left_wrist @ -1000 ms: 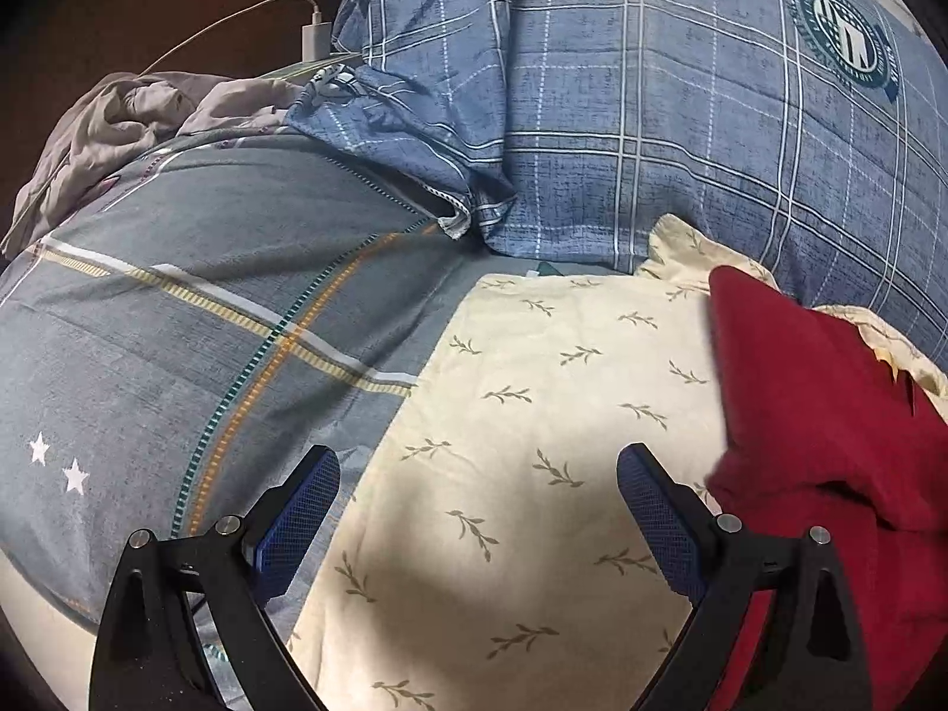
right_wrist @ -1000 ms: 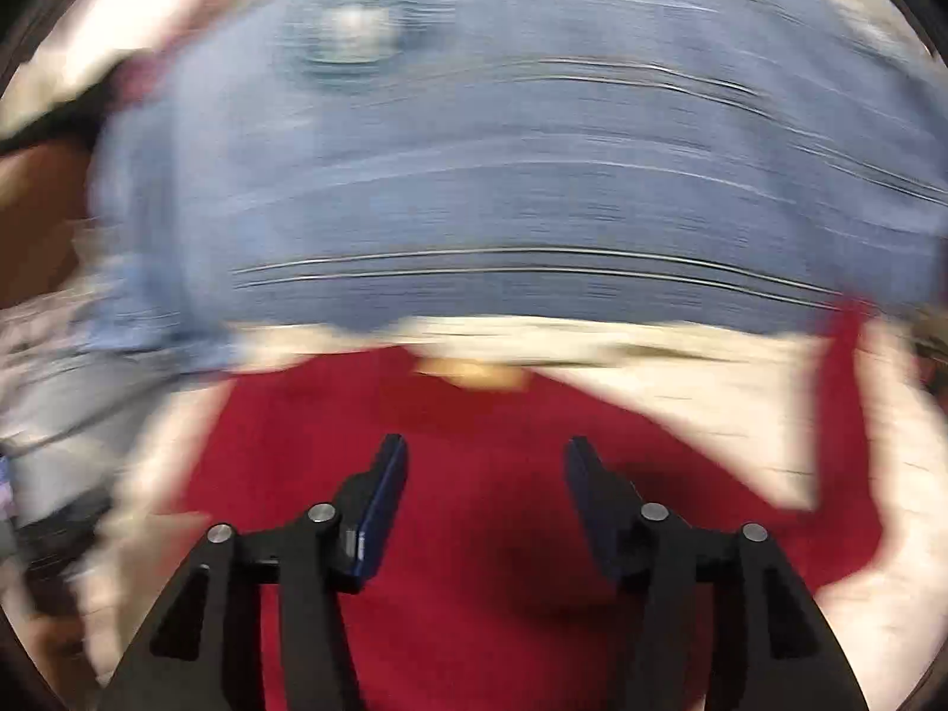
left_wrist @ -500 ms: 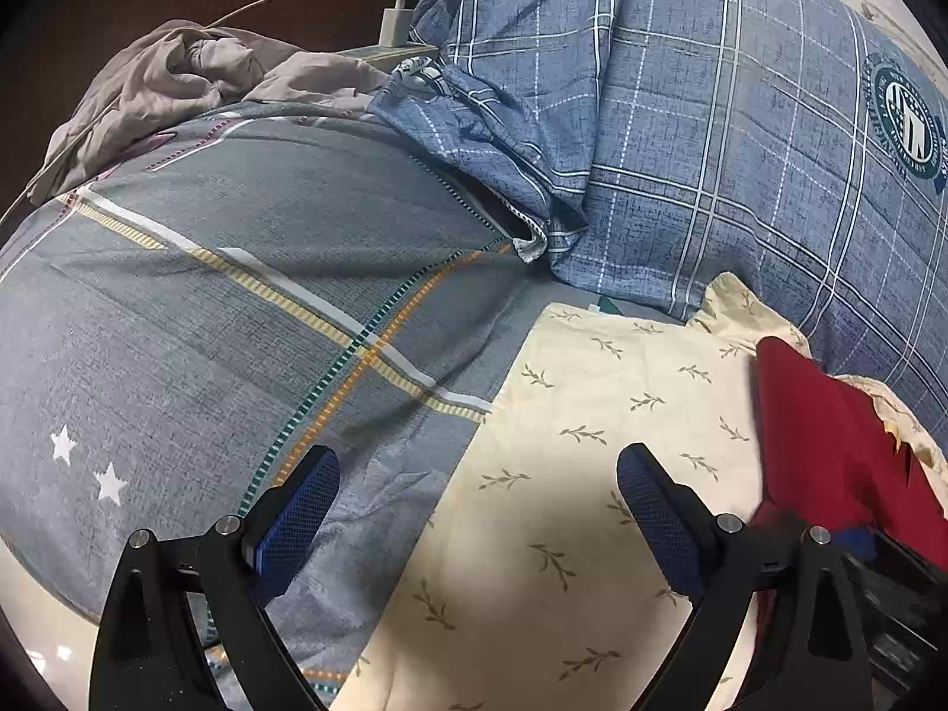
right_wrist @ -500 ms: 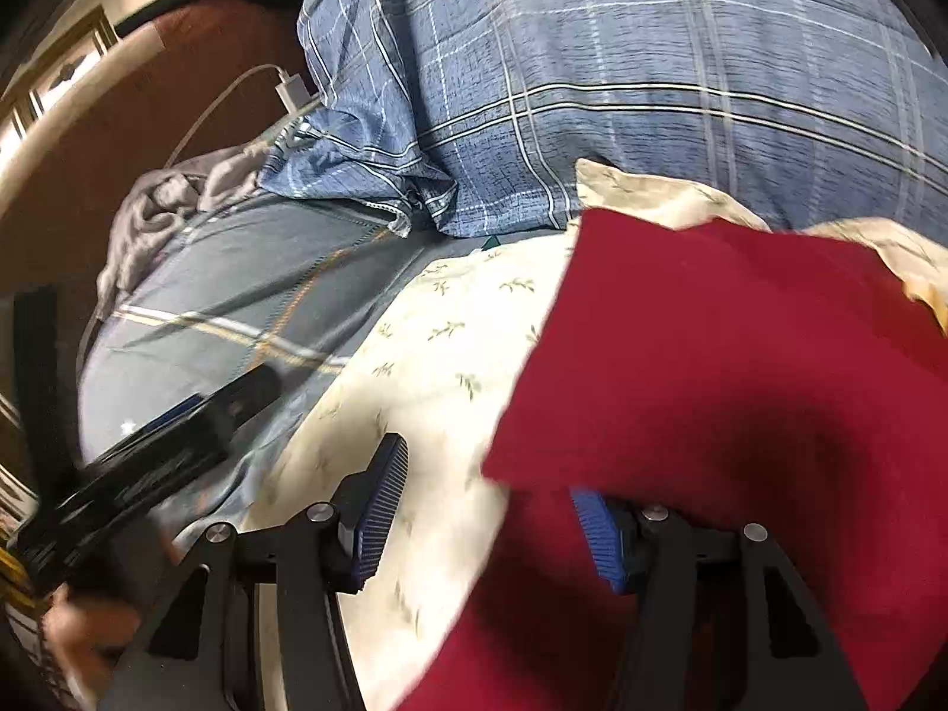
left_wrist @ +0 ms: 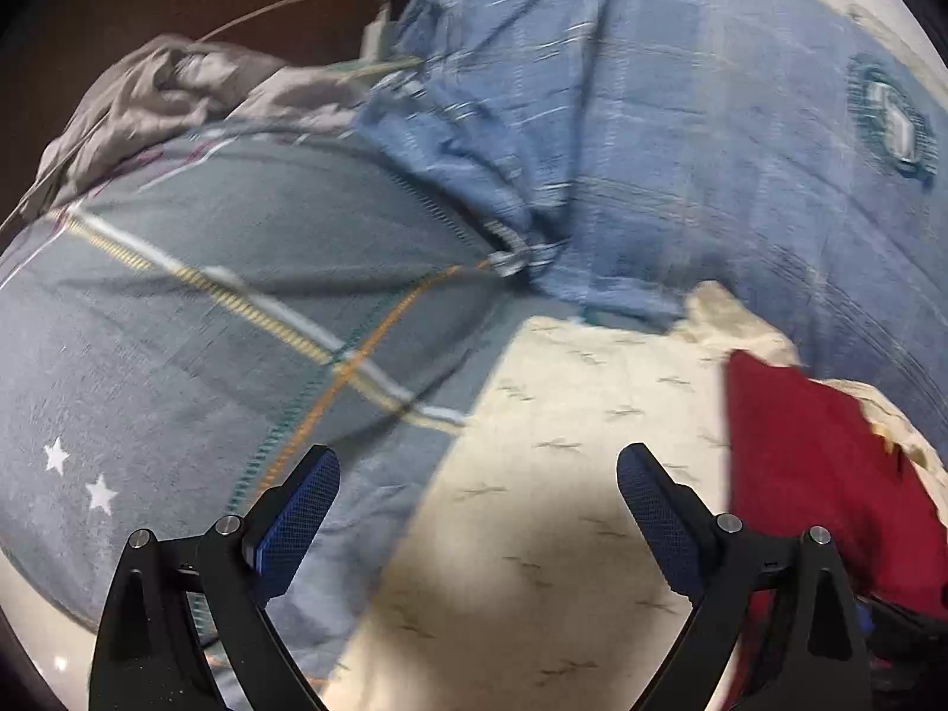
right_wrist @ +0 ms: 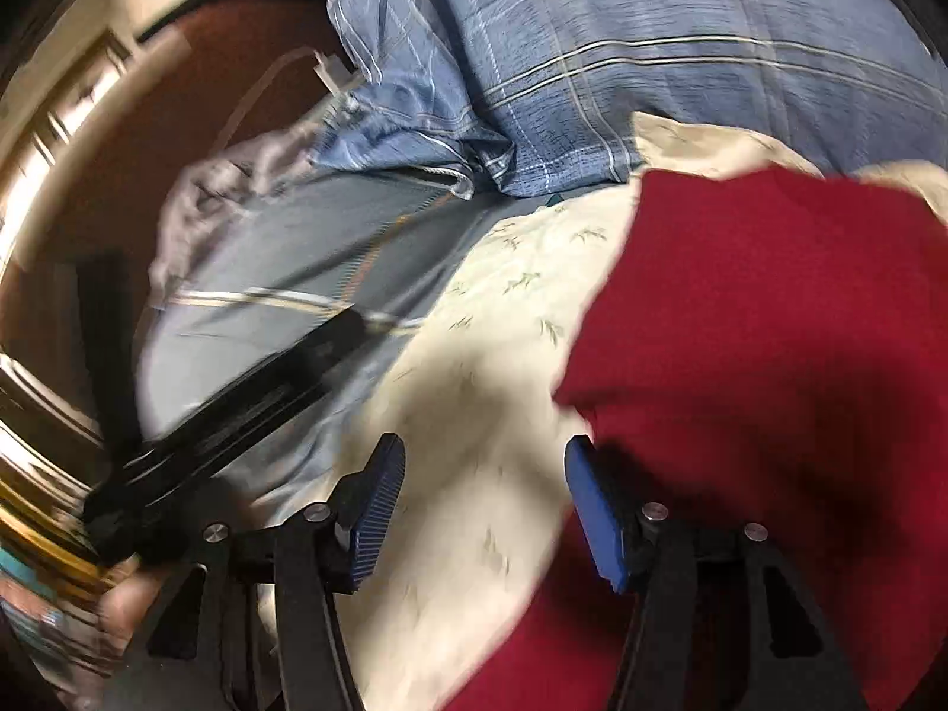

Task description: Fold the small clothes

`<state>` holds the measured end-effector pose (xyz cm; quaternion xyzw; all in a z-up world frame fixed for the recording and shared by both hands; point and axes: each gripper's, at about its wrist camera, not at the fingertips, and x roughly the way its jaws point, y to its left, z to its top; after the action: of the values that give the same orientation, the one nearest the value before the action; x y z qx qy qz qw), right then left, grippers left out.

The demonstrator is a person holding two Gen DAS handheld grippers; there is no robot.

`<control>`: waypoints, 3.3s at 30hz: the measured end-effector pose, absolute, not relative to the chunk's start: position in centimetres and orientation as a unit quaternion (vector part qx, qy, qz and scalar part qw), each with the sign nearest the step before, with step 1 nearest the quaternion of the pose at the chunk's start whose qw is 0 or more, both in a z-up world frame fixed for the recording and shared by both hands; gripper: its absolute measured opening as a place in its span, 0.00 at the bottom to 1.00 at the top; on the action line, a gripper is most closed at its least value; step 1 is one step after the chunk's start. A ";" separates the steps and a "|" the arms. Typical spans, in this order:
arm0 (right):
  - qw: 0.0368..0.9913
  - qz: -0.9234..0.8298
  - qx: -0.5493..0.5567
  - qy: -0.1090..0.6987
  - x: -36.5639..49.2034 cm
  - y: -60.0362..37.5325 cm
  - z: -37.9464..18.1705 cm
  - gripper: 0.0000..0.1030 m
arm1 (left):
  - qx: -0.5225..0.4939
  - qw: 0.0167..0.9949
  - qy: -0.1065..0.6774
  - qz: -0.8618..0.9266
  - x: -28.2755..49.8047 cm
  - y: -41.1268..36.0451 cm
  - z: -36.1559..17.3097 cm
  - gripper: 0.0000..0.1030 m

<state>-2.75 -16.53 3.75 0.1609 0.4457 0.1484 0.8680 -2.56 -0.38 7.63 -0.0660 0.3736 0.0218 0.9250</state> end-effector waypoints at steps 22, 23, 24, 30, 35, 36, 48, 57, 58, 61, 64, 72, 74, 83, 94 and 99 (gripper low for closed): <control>0.875 -0.200 0.098 0.429 -7.0 -39.7 2.6 0.19 | 0.000 0.889 0.451 -0.086 1.3 -10.1 2.5 0.95; 0.876 -0.197 0.103 0.428 -7.2 -39.7 3.0 0.20 | 0.004 0.890 0.448 -0.085 1.2 -10.3 2.6 0.95; 0.879 -0.193 0.112 0.421 -7.8 -39.8 3.6 0.25 | 0.009 0.891 0.446 -0.084 1.2 -10.4 2.6 0.95; 0.889 -0.252 0.123 0.363 -11.7 -41.9 6.5 0.72 | 0.017 0.892 0.443 -0.085 0.8 -10.5 2.4 0.95; 0.881 -0.220 0.105 0.407 -9.8 -42.3 4.5 0.69 | 0.023 0.894 0.439 -0.084 0.4 -10.5 2.4 0.95; 0.881 -0.217 0.093 0.411 -9.4 -42.0 4.2 0.55 | 0.024 0.895 0.438 -0.084 0.4 -10.5 2.4 0.95; 0.884 -0.221 0.072 0.406 -8.4 -41.7 3.9 0.11 | 0.023 0.895 0.435 -0.098 0.3 -10.2 2.4 0.95; 0.888 -0.228 0.093 0.389 -14.9 -42.1 7.6 0.50 | 0.025 0.901 0.422 -0.100 -0.6 -10.1 2.9 0.93; 0.885 -0.228 0.096 0.394 -15.2 -42.1 7.5 0.50 | 0.026 0.902 0.419 -0.102 -0.9 -10.1 3.1 0.93; 0.888 -0.219 0.101 0.392 -15.8 -41.3 7.2 0.51 | 0.033 0.906 0.407 -0.108 -1.8 -10.2 3.7 0.93; 0.902 -0.188 0.099 0.375 -16.2 -39.0 6.9 0.51 | 0.038 0.909 0.398 -0.118 -2.7 -10.4 4.2 0.93; 0.923 -0.159 0.043 0.348 -16.8 -34.6 5.1 0.62 | 0.036 0.918 0.372 -0.130 -5.4 -10.0 5.5 0.93; 0.920 -0.164 0.048 0.354 -17.1 -34.4 4.4 0.64 | 0.037 0.920 0.367 -0.128 -6.2 -9.8 5.4 0.93; 0.916 -0.146 0.052 0.369 -17.9 -33.8 3.8 0.64 | 0.048 0.920 0.370 -0.120 -8.9 -9.5 7.1 0.92; 0.921 -0.144 0.054 0.357 -20.1 -32.4 4.8 0.69 | 0.042 0.928 0.348 -0.124 -13.2 -8.3 9.6 0.92; 0.919 -0.153 0.097 0.349 -22.3 -32.2 5.2 0.69 | 0.025 0.929 0.344 -0.134 -13.8 -8.2 10.2 0.92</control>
<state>-22.29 -32.17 5.22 0.0967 0.3492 -0.1532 0.9194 -13.84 -8.16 10.23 0.0253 0.3437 -0.1339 0.9291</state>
